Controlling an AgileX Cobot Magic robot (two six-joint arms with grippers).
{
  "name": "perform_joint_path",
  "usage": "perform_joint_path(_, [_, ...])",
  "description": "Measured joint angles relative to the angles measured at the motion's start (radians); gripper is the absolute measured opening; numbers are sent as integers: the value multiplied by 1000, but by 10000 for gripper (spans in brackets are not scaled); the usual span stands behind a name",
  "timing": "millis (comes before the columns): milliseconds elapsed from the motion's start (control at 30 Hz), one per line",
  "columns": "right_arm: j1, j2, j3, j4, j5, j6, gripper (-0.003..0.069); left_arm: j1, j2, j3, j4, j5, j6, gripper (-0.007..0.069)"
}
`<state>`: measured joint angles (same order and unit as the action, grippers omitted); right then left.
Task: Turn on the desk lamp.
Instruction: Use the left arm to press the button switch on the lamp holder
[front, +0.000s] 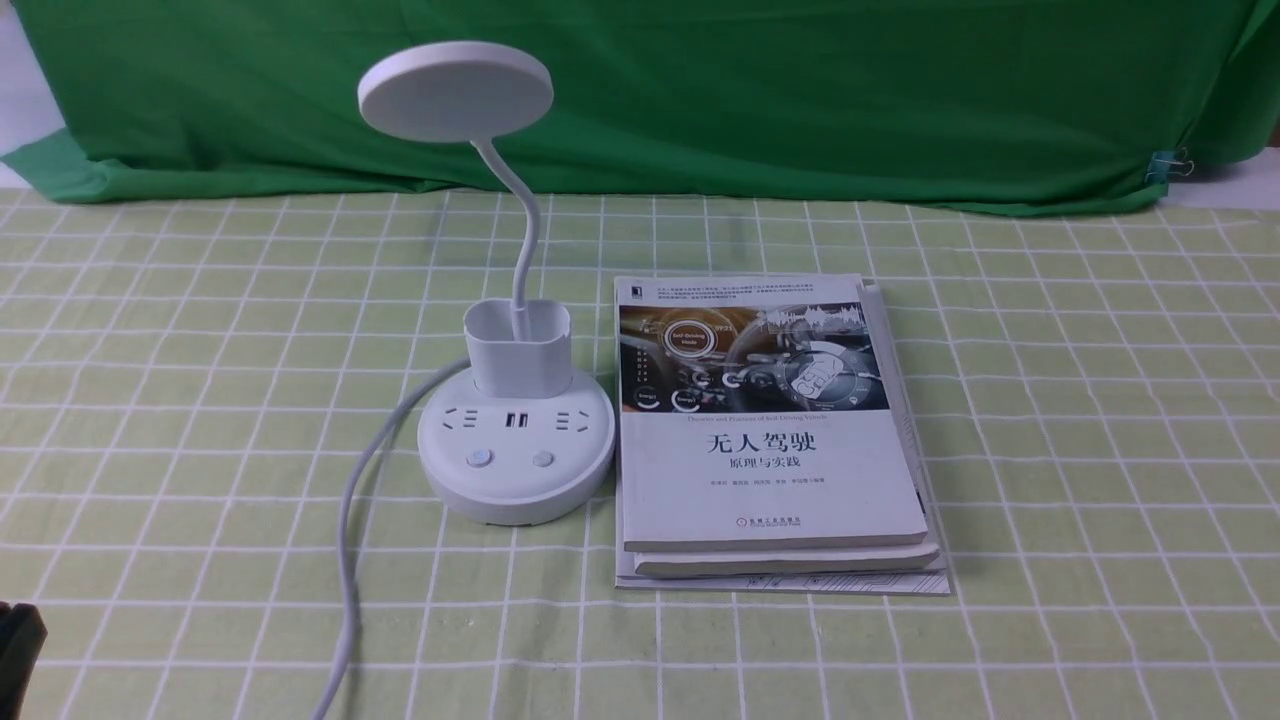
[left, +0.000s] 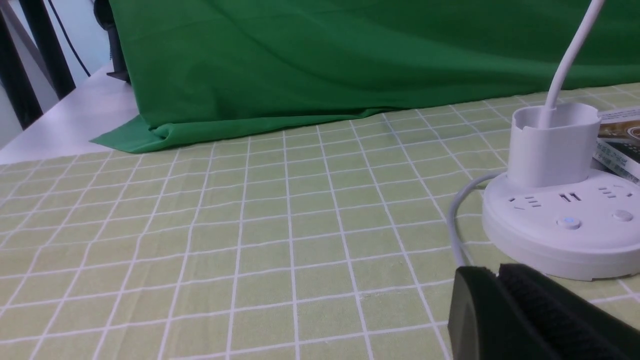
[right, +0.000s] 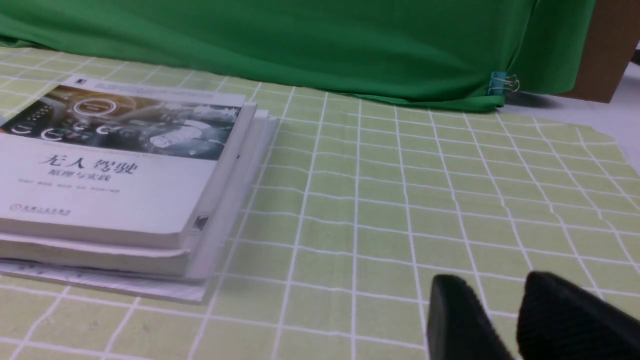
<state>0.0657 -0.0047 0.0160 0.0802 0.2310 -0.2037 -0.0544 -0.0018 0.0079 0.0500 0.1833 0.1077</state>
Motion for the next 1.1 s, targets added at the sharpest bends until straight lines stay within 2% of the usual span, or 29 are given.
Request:
perform_joint_path(233, [0, 0, 0, 0, 0, 0, 245, 0, 0, 0, 10, -38, 4, 19])
perform_joint_path(433, [0, 0, 0, 0, 0, 0, 245, 0, 0, 0, -127, -195, -62, 19])
perform_joint_path(467, [0, 0, 0, 0, 0, 0, 245, 0, 0, 0, -170, -266, -83, 19])
perform_joint_path(600, [0, 0, 0, 0, 0, 0, 245, 0, 0, 0, -191, -451, -99, 19])
perform_joint_path(700, [0, 0, 0, 0, 0, 0, 245, 0, -1, -16, -195, -516, -101, 19])
perform_joint_path(900, [0, 0, 0, 0, 0, 0, 245, 0, 104, -243, -194, -380, -101, 19])
perform_joint_path(933, [0, 0, 0, 0, 0, 0, 245, 0, 171, -345, -191, -293, -101, 19])
perform_joint_path(967, [0, 0, 0, 0, 0, 0, 245, 0, 179, -356, -191, -282, -101, 19])
perform_joint_path(1100, [0, 0, 0, 0, 0, 0, 245, 0, 368, -542, -199, 45, -108, 19])
